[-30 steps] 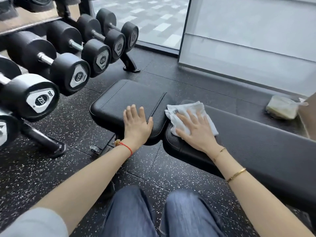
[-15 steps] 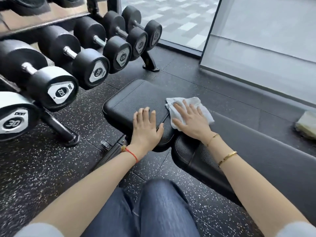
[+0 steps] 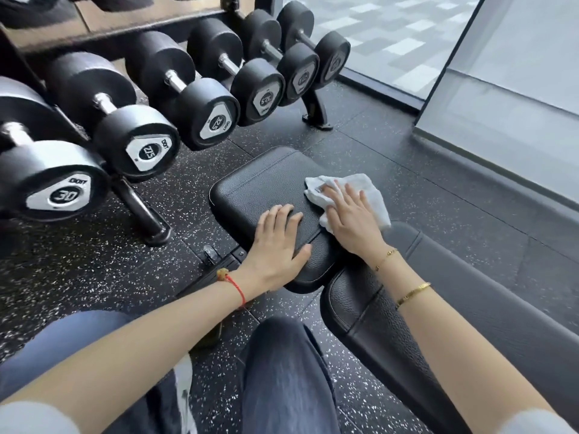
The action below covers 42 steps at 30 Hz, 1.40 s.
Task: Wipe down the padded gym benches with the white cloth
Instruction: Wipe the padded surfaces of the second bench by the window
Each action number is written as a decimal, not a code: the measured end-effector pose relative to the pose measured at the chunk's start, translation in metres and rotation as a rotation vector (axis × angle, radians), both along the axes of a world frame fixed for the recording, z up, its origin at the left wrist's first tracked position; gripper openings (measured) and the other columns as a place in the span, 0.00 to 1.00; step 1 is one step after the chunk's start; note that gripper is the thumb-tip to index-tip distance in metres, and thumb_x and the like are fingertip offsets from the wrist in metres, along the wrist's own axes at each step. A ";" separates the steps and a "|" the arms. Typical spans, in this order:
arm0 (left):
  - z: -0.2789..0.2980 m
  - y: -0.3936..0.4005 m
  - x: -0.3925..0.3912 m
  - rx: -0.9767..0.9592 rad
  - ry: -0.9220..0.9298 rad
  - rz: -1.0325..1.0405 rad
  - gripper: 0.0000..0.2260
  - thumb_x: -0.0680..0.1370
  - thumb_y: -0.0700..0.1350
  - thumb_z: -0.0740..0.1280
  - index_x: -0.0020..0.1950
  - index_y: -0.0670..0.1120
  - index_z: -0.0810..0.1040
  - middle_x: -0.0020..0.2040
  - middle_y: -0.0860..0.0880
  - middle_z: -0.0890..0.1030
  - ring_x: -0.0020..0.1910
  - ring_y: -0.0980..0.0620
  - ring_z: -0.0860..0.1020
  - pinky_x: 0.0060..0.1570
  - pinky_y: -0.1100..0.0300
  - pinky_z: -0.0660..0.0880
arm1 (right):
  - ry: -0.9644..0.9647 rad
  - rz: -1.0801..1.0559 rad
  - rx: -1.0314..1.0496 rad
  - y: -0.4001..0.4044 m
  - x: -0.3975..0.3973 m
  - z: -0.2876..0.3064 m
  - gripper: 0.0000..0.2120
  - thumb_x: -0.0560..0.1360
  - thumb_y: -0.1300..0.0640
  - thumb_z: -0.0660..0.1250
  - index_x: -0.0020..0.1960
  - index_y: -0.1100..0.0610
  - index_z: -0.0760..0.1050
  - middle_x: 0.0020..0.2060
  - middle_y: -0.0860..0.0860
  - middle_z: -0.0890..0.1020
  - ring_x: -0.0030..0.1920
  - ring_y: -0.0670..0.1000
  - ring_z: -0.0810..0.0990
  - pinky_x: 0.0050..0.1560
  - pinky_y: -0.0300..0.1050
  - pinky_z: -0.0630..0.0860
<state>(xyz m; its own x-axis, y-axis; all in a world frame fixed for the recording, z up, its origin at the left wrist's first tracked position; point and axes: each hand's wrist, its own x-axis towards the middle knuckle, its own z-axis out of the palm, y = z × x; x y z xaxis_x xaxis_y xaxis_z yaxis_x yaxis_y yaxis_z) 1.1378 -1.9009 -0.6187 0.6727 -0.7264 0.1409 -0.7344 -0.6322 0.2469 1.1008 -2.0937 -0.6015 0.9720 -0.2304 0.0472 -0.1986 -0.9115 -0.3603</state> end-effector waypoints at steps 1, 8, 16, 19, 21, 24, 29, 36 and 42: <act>0.002 0.003 0.004 -0.011 0.020 -0.020 0.32 0.77 0.61 0.47 0.76 0.44 0.60 0.76 0.44 0.60 0.76 0.44 0.55 0.76 0.47 0.49 | -0.019 -0.009 0.003 0.001 0.003 -0.001 0.22 0.84 0.56 0.50 0.79 0.49 0.57 0.80 0.47 0.55 0.80 0.56 0.49 0.78 0.53 0.41; 0.011 0.043 0.059 0.036 -0.093 -0.030 0.25 0.82 0.53 0.54 0.77 0.45 0.60 0.76 0.47 0.63 0.76 0.46 0.59 0.75 0.49 0.55 | -0.050 0.272 0.002 0.037 -0.022 -0.003 0.23 0.85 0.53 0.51 0.79 0.48 0.57 0.79 0.45 0.58 0.80 0.52 0.47 0.79 0.53 0.39; 0.011 0.079 0.120 0.048 -0.043 0.155 0.24 0.83 0.50 0.53 0.78 0.44 0.58 0.77 0.46 0.62 0.76 0.45 0.59 0.76 0.46 0.55 | 0.105 0.166 -0.088 0.057 0.088 0.008 0.23 0.85 0.46 0.45 0.79 0.39 0.51 0.79 0.37 0.53 0.80 0.54 0.42 0.69 0.75 0.30; 0.010 0.082 0.127 0.027 0.038 0.160 0.24 0.83 0.49 0.53 0.78 0.43 0.58 0.77 0.45 0.62 0.76 0.46 0.59 0.76 0.47 0.55 | 0.091 0.162 -0.107 0.088 0.115 0.007 0.23 0.84 0.46 0.45 0.79 0.39 0.51 0.79 0.38 0.53 0.80 0.56 0.43 0.69 0.76 0.35; 0.010 0.087 0.133 0.004 0.104 0.163 0.23 0.83 0.47 0.54 0.77 0.41 0.60 0.76 0.43 0.64 0.76 0.45 0.61 0.75 0.48 0.57 | 0.064 0.218 -0.137 0.104 0.104 0.004 0.23 0.84 0.46 0.46 0.79 0.39 0.51 0.79 0.39 0.53 0.80 0.56 0.44 0.71 0.75 0.37; 0.010 0.094 0.136 0.002 0.163 0.141 0.23 0.83 0.49 0.54 0.76 0.41 0.60 0.75 0.43 0.65 0.75 0.44 0.63 0.74 0.47 0.60 | 0.011 0.295 -0.153 0.107 0.065 -0.002 0.24 0.84 0.46 0.48 0.79 0.38 0.49 0.79 0.37 0.52 0.80 0.56 0.46 0.73 0.72 0.39; 0.008 0.096 0.135 0.031 0.157 0.114 0.27 0.83 0.52 0.54 0.79 0.42 0.54 0.78 0.44 0.61 0.77 0.46 0.59 0.76 0.48 0.57 | 0.067 0.157 -0.171 0.063 0.063 -0.001 0.24 0.84 0.47 0.47 0.80 0.41 0.51 0.79 0.39 0.53 0.80 0.53 0.46 0.75 0.66 0.38; 0.014 0.094 0.133 0.053 0.151 0.116 0.27 0.83 0.52 0.54 0.79 0.42 0.54 0.79 0.45 0.59 0.78 0.48 0.57 0.76 0.46 0.56 | 0.100 0.056 -0.088 0.068 0.132 0.009 0.24 0.84 0.47 0.46 0.79 0.41 0.51 0.80 0.41 0.52 0.80 0.56 0.44 0.73 0.71 0.37; 0.013 0.094 0.132 0.051 0.138 0.126 0.27 0.83 0.52 0.53 0.79 0.42 0.53 0.79 0.45 0.59 0.78 0.47 0.57 0.76 0.47 0.55 | 0.043 0.250 -0.158 0.057 0.075 -0.004 0.23 0.84 0.45 0.46 0.79 0.38 0.51 0.79 0.37 0.53 0.80 0.54 0.47 0.75 0.67 0.38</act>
<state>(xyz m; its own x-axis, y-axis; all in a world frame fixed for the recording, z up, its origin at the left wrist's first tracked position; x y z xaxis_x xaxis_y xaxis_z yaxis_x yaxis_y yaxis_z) 1.2696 -1.8070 -0.6059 0.7690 -0.6393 0.0061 -0.6102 -0.7311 0.3054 1.1759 -2.0370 -0.6059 0.9995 0.0230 0.0210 0.0268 -0.9781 -0.2066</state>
